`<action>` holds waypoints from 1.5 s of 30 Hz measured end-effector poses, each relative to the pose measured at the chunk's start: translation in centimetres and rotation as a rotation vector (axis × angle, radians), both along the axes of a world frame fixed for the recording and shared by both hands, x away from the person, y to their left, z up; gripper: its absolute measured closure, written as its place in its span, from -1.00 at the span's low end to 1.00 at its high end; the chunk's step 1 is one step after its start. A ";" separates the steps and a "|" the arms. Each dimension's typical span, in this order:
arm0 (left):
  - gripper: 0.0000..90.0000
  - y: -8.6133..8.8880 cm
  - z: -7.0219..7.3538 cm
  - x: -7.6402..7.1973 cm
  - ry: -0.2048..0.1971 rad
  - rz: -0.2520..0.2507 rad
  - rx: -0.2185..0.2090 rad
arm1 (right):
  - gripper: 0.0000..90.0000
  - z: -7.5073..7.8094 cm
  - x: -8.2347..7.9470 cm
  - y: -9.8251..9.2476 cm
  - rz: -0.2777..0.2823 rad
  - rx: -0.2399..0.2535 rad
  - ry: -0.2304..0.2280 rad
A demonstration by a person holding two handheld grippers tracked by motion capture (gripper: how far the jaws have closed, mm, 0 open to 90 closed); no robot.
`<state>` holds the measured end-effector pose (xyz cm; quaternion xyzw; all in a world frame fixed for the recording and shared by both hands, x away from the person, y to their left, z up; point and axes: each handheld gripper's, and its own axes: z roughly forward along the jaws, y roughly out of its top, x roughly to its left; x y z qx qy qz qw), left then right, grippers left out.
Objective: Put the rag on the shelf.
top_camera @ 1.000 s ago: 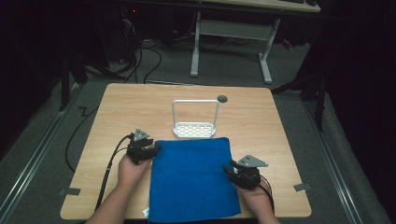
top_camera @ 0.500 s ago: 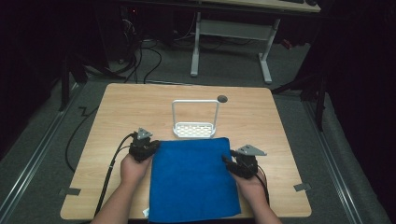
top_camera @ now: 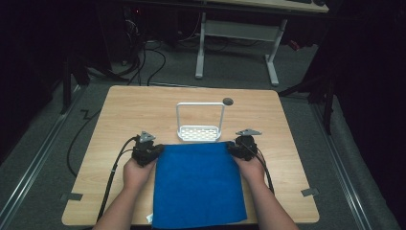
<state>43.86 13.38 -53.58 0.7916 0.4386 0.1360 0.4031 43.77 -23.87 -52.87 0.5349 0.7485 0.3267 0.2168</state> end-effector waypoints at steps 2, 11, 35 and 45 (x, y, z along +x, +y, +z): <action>0.90 0.0 0.0 0.0 0.001 0.000 -0.001 | 0.19 0.0 0.1 -0.1 0.000 0.007 0.000; 0.94 0.0 0.0 0.0 0.004 -0.001 -0.005 | 0.95 0.1 -0.4 0.9 0.081 -0.027 -0.003; 0.95 1.2 4.8 -6.7 -0.345 -0.007 -0.163 | 0.96 5.9 -8.9 0.3 0.144 0.092 -0.364; 0.95 1.7 7.7 -8.4 -0.436 -0.016 -0.237 | 0.96 8.9 -10.9 -0.4 0.142 0.145 -0.476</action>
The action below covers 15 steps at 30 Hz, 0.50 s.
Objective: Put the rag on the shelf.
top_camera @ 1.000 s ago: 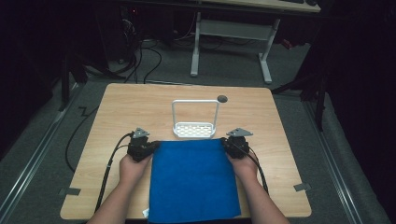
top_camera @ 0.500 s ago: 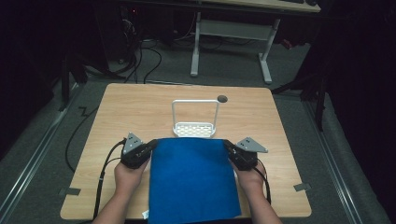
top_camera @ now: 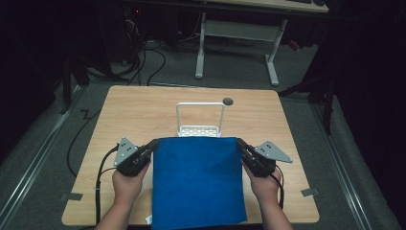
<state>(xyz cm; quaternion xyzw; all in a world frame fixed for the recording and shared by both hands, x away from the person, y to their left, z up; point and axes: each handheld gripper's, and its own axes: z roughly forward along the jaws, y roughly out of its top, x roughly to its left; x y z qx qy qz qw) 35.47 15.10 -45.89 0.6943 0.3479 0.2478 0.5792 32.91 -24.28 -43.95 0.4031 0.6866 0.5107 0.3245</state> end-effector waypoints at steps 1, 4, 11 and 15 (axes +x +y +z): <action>0.95 0.0 0.2 -0.1 -0.009 -0.001 -0.005 | 0.96 0.4 -0.3 0.0 0.000 0.006 -0.012; 0.95 -0.1 1.4 -0.7 -0.051 -0.001 -0.020 | 0.96 1.4 -0.8 0.0 0.004 0.013 -0.044; 0.95 -0.4 4.1 -1.1 -0.149 0.003 -0.023 | 0.96 3.8 -1.7 0.3 0.007 0.029 -0.125; 0.95 -0.4 5.2 -0.8 -0.171 0.007 -0.042 | 0.96 4.9 -1.5 0.3 -0.003 0.041 -0.154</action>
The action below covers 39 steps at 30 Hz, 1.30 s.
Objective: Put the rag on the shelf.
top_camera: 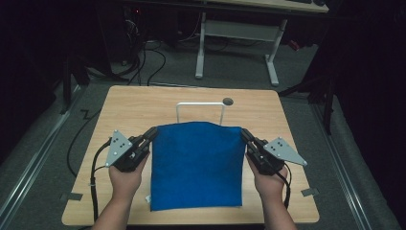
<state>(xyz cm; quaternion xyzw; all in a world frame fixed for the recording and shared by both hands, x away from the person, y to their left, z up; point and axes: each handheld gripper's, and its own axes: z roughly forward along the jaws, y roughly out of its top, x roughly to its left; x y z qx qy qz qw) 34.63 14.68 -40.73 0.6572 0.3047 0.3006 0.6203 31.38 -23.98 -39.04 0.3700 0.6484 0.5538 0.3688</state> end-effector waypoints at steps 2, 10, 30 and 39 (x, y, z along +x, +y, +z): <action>0.95 0.0 0.6 0.1 -0.016 0.002 0.003 | 0.96 0.8 0.2 0.0 -0.004 0.004 -0.018; 0.95 0.0 3.5 1.0 -0.089 0.015 -0.015 | 0.96 3.6 0.9 -0.2 -0.004 0.045 -0.081; 0.96 -0.1 7.5 3.5 -0.133 0.017 -0.032 | 0.96 7.2 2.8 -0.1 -0.023 0.021 -0.128; 0.96 -0.2 8.3 7.5 -0.086 0.019 0.005 | 0.96 7.7 5.8 -0.9 -0.054 0.014 -0.079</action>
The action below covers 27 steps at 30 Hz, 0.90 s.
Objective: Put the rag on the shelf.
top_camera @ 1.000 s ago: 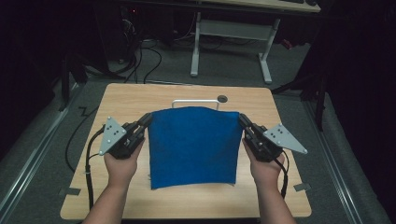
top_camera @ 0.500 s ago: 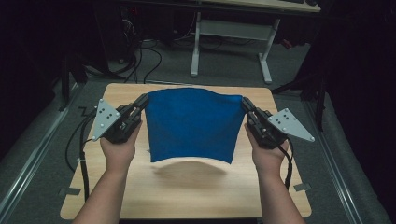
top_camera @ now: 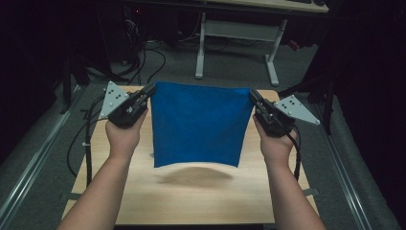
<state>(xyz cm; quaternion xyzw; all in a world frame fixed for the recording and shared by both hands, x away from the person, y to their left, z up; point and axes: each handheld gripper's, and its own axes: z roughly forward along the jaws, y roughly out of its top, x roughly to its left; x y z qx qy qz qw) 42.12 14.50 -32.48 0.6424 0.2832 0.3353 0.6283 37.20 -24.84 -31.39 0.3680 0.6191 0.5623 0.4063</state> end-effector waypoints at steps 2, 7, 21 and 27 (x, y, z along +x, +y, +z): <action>0.96 -0.1 0.1 0.8 0.000 0.003 0.023 | 0.96 0.2 0.8 -0.2 -0.008 0.006 0.001; 0.96 -0.7 0.3 2.9 0.019 0.032 0.077 | 0.96 0.7 2.9 -0.1 -0.024 0.009 0.012; 0.96 -1.6 -0.3 8.3 0.069 0.136 0.142 | 0.96 0.8 9.8 0.9 -0.077 -0.062 0.072; 0.96 -1.6 -0.3 9.6 0.086 0.154 0.146 | 0.96 0.6 11.9 1.1 -0.083 -0.072 0.103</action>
